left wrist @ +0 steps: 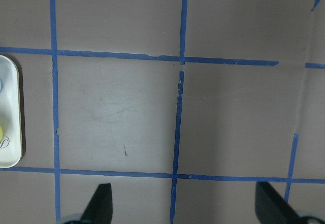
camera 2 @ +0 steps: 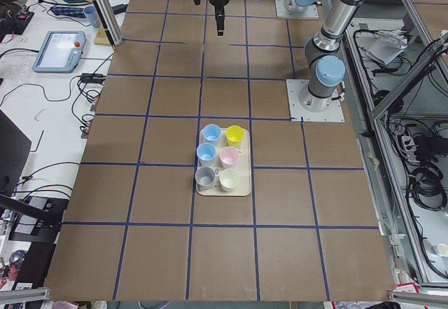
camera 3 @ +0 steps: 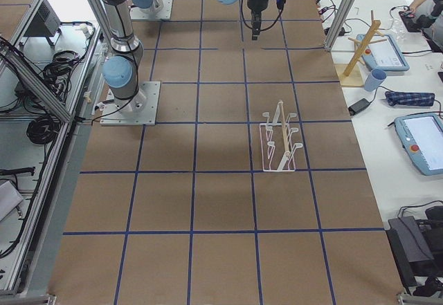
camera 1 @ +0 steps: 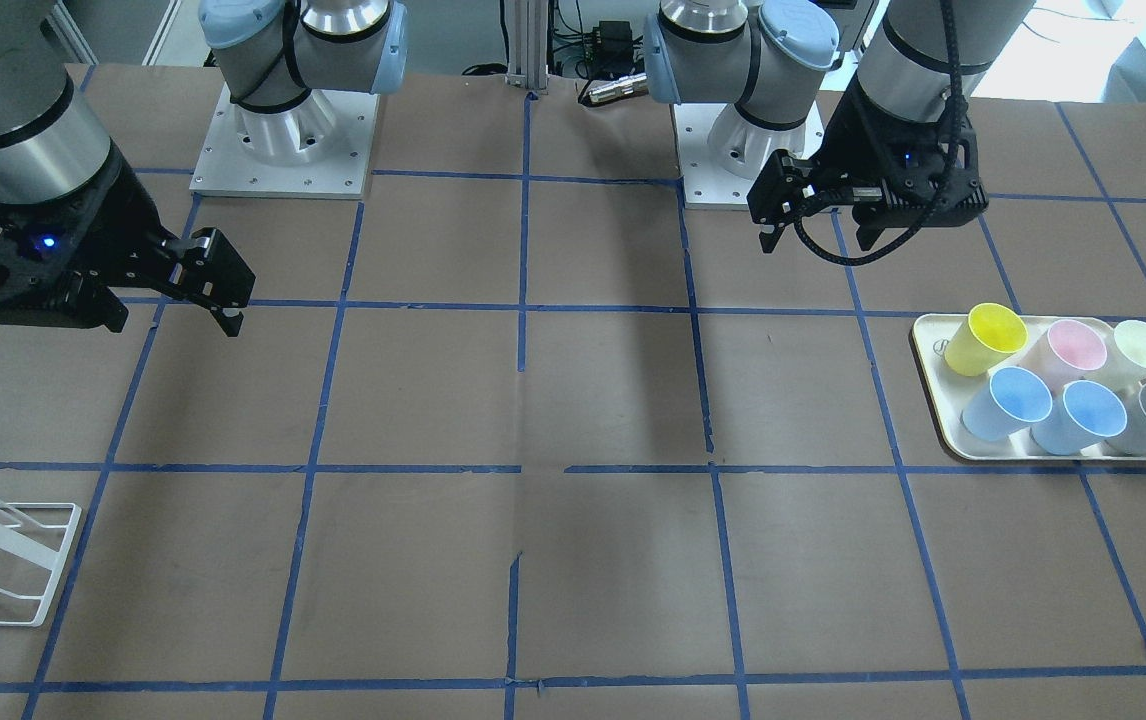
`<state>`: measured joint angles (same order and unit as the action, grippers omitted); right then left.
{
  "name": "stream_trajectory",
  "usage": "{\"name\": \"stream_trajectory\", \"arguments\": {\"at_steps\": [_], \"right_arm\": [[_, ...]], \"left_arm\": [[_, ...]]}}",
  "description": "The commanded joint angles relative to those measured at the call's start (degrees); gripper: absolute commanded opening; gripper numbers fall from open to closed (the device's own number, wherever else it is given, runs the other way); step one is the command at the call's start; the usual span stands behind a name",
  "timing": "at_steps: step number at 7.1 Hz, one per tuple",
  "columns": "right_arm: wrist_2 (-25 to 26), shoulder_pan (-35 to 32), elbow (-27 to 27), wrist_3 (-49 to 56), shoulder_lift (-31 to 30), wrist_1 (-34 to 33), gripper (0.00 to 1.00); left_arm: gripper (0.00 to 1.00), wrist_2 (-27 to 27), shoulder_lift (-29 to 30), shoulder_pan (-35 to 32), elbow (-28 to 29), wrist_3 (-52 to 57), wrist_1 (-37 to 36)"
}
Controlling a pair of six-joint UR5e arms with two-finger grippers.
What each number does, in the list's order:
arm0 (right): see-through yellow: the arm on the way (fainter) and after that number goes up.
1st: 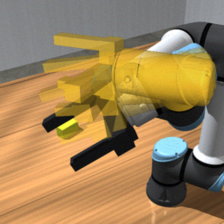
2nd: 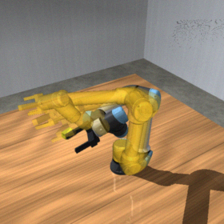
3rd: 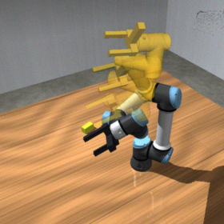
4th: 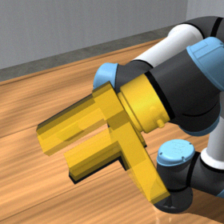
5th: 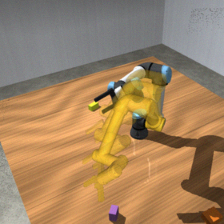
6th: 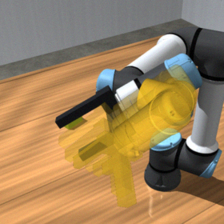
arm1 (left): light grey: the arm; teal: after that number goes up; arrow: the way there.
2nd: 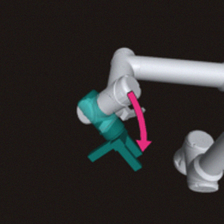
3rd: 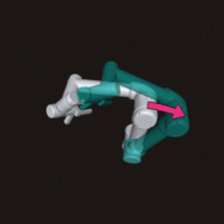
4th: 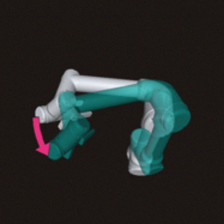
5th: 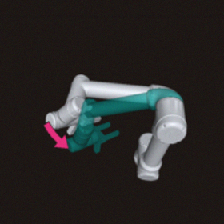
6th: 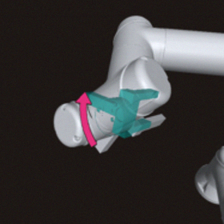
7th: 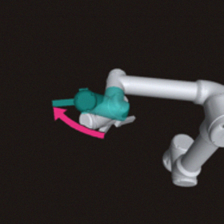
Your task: Transfer IKEA cup to right arm and place on rack
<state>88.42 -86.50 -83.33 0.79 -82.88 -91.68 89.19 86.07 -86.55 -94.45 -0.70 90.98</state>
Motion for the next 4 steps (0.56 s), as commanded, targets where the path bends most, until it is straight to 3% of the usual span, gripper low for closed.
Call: {"name": "stream_trajectory", "arguments": {"at_steps": [1,4], "right_arm": [[0.0,0.0,0.0,0.1,0.0,0.0,1.0],[0.0,0.0,-0.1,0.1,0.0,0.0,1.0]], "left_arm": [[1.0,-0.1,-0.2,0.2,0.1,0.0,-0.1],[1.0,-0.1,-0.3,0.5,1.0,0.1,-0.2]]}}
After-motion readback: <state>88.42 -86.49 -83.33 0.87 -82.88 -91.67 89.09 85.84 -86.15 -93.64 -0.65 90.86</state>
